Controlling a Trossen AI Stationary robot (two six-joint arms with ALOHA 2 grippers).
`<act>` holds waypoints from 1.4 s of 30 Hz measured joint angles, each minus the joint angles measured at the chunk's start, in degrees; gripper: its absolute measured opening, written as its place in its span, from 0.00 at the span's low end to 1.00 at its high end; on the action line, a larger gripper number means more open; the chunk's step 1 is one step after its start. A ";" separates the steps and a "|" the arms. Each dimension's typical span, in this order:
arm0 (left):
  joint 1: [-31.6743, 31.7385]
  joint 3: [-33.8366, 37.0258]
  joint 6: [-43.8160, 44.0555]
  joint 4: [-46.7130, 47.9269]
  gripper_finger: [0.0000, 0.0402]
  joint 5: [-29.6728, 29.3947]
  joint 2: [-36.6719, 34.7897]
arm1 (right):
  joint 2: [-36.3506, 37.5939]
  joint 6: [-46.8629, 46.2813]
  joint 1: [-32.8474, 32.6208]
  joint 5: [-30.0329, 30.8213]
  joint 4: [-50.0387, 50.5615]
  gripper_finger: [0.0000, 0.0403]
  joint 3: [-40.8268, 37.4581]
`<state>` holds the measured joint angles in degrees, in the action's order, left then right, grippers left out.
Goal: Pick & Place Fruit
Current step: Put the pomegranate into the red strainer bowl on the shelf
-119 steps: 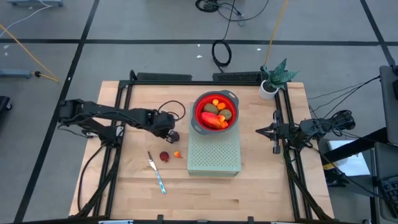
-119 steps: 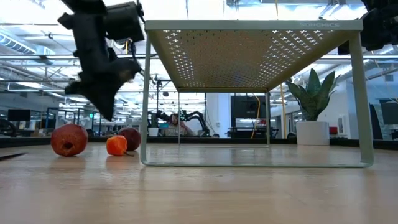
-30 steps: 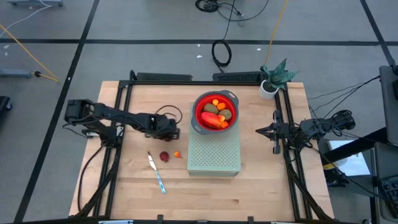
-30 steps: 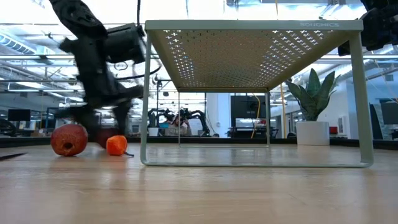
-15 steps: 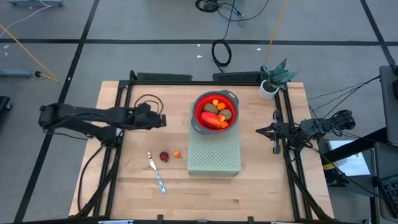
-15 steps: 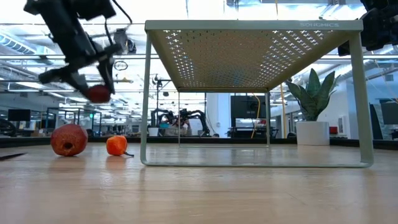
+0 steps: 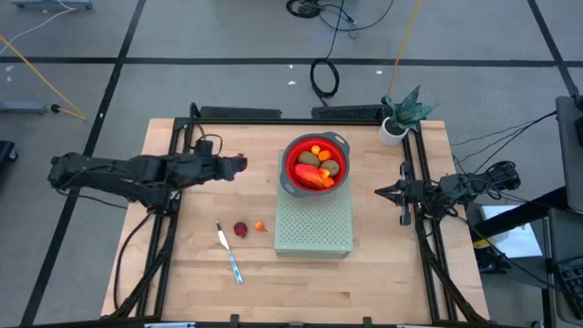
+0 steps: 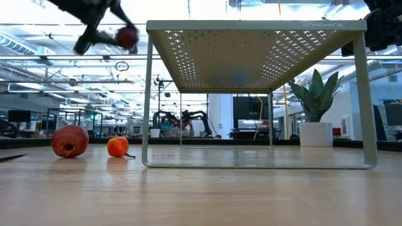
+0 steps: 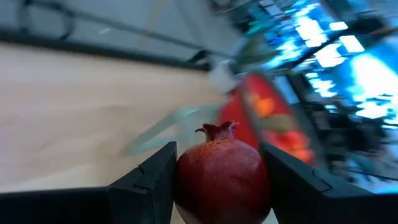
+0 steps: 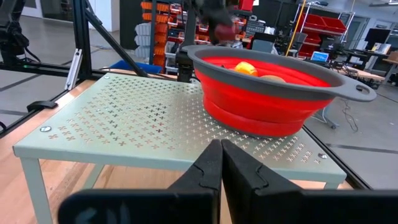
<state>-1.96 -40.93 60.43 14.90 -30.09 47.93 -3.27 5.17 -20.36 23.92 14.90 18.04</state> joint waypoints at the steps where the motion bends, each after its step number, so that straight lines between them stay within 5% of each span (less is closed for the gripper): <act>1: -0.44 0.00 -2.26 -2.75 0.50 0.02 -0.01 | -0.02 0.00 0.00 0.00 0.00 0.00 0.00; 19: -7.24 -0.07 -25.54 -37.87 0.50 17.60 0.06 | -0.02 0.07 0.00 0.00 0.00 0.00 0.00; 32: -11.41 -0.08 -42.09 -50.06 0.50 31.71 0.06 | -0.02 0.21 0.00 0.00 0.01 0.00 0.00; 42: -12.58 -0.11 -54.32 -56.72 0.50 35.85 1.99 | -0.02 1.99 0.00 0.02 0.04 0.00 0.00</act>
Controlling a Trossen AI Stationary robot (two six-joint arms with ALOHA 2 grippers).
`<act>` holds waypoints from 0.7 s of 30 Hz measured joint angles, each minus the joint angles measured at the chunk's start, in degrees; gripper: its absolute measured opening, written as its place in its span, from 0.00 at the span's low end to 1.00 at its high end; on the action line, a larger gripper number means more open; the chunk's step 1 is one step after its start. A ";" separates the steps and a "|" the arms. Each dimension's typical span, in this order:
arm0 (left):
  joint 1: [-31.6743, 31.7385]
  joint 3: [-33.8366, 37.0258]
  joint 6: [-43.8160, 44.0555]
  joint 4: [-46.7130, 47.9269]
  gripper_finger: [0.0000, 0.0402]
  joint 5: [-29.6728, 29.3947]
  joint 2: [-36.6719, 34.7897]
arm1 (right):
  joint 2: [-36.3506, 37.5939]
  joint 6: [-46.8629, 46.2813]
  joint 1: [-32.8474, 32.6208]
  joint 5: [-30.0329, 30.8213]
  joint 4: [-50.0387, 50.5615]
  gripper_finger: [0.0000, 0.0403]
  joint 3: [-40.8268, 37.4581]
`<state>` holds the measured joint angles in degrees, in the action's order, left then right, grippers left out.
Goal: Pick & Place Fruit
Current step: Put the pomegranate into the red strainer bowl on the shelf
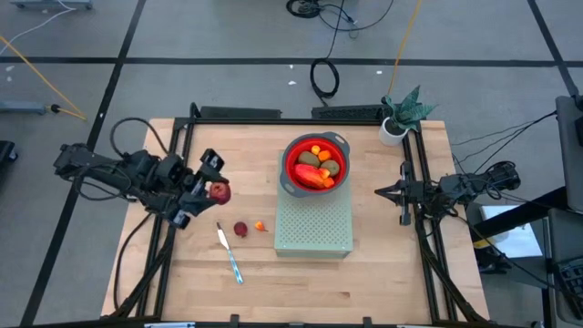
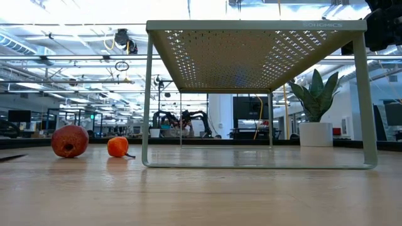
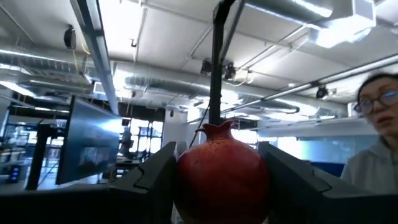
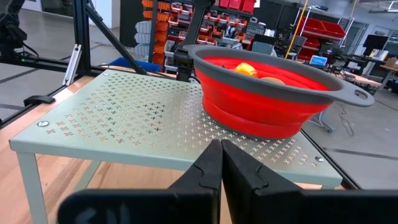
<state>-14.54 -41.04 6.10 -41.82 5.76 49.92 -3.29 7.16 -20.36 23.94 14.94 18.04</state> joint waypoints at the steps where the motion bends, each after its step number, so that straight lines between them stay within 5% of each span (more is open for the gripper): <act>1: -0.11 0.00 -0.90 -0.01 0.50 -0.34 0.42 | 0.00 0.00 0.00 0.00 0.00 0.00 0.00; 13: -0.18 -1.35 -6.91 9.13 0.50 -29.76 11.10 | 0.01 0.00 0.00 0.00 0.00 0.00 0.00; 21: -0.18 -9.77 -15.04 19.14 0.50 -44.70 19.94 | 0.02 0.00 0.01 0.00 0.00 0.00 0.00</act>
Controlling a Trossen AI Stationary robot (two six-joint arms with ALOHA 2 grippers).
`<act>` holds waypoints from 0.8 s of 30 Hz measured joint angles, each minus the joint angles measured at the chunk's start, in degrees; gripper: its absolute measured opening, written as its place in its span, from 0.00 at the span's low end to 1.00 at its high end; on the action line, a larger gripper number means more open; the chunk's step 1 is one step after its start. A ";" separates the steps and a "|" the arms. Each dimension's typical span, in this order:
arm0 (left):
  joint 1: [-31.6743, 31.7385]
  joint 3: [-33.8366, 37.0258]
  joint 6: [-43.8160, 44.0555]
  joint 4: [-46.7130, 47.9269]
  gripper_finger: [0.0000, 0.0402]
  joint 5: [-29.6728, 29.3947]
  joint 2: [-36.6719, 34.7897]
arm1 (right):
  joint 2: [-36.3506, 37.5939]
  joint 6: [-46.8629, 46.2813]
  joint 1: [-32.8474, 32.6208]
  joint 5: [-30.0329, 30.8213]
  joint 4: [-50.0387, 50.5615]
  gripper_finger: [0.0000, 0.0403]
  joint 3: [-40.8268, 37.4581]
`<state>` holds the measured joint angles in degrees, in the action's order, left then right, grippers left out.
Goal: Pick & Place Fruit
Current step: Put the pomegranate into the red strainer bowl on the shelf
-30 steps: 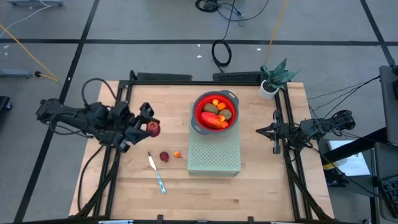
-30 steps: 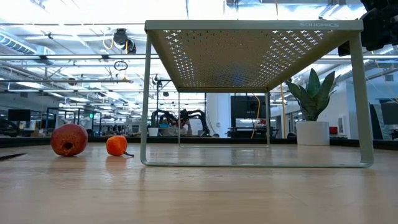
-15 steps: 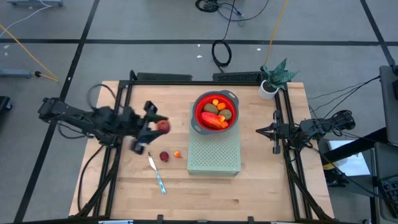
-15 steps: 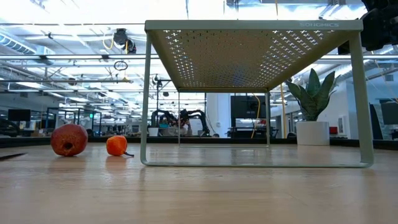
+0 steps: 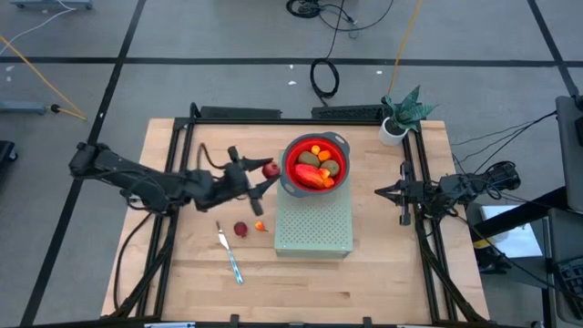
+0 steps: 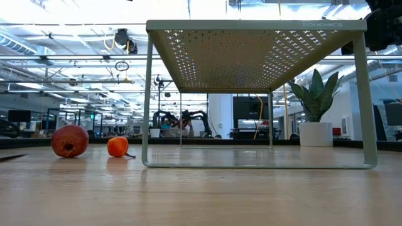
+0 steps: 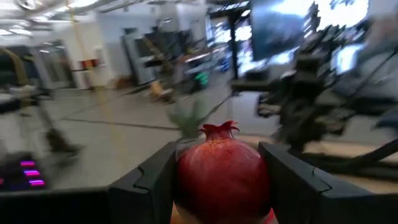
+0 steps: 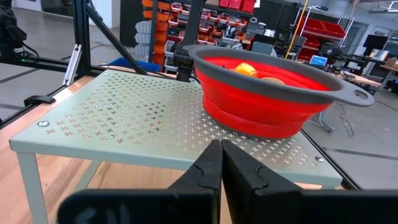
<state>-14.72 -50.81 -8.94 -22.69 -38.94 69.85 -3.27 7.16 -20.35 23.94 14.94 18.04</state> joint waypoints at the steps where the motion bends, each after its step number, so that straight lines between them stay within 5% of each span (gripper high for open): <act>1: 0.00 -1.48 -1.21 1.01 0.50 -1.57 1.21 | 0.00 0.00 0.00 0.00 0.00 0.00 0.00; 14: 0.59 -20.66 -15.18 15.73 0.50 -12.38 15.31 | 0.01 0.00 0.01 0.00 -0.03 0.00 0.00; 24: 4.00 -32.11 -14.56 26.93 0.50 -12.19 22.60 | -0.02 -0.02 -0.01 0.00 -0.02 0.00 0.00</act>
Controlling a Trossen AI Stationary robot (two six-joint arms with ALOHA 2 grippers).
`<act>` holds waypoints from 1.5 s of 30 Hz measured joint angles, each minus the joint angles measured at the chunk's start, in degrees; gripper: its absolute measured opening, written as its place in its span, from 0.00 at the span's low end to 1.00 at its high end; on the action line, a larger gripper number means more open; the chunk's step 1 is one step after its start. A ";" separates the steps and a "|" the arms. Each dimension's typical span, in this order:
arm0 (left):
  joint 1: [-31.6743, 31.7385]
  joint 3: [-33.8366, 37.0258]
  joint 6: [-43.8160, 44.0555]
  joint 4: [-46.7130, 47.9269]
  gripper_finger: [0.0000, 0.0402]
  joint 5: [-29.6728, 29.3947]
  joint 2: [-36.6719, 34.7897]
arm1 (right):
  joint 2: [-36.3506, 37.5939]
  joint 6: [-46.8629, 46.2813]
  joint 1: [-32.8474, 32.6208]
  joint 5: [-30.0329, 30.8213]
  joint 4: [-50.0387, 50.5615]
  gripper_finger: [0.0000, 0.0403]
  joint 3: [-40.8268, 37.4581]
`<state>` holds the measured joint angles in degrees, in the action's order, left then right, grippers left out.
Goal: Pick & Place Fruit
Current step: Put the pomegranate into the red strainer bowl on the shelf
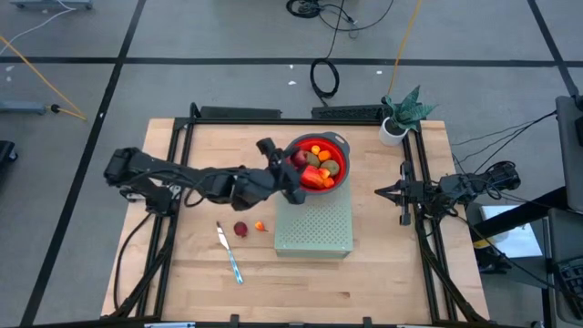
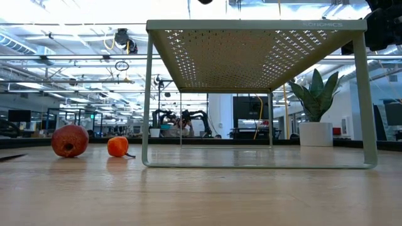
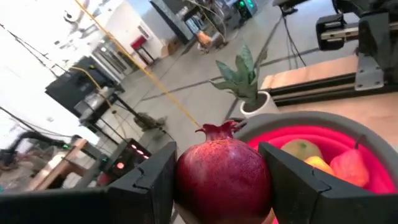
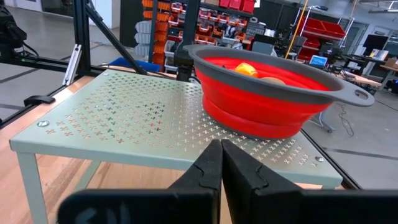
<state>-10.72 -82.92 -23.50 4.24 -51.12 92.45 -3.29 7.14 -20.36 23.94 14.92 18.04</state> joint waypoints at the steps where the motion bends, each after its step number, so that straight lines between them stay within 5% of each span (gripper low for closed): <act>1: 0.54 -0.81 0.49 0.98 0.50 0.95 0.34 | 0.00 0.01 0.02 0.00 0.00 0.00 0.00; 14: 9.96 -2.07 21.24 8.63 0.50 22.44 1.02 | 0.02 0.00 0.02 -0.02 0.17 0.00 0.00; 24: 15.25 -2.07 36.15 14.84 0.50 30.98 1.02 | 0.02 0.00 0.01 -0.02 0.17 0.00 0.00; 45: 16.67 -2.05 55.83 19.15 0.50 33.20 1.02 | 0.02 0.00 0.00 -0.02 0.20 0.00 0.00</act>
<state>5.96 -84.97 32.34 23.40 -17.93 93.47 -3.27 7.14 -20.36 23.92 15.11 18.04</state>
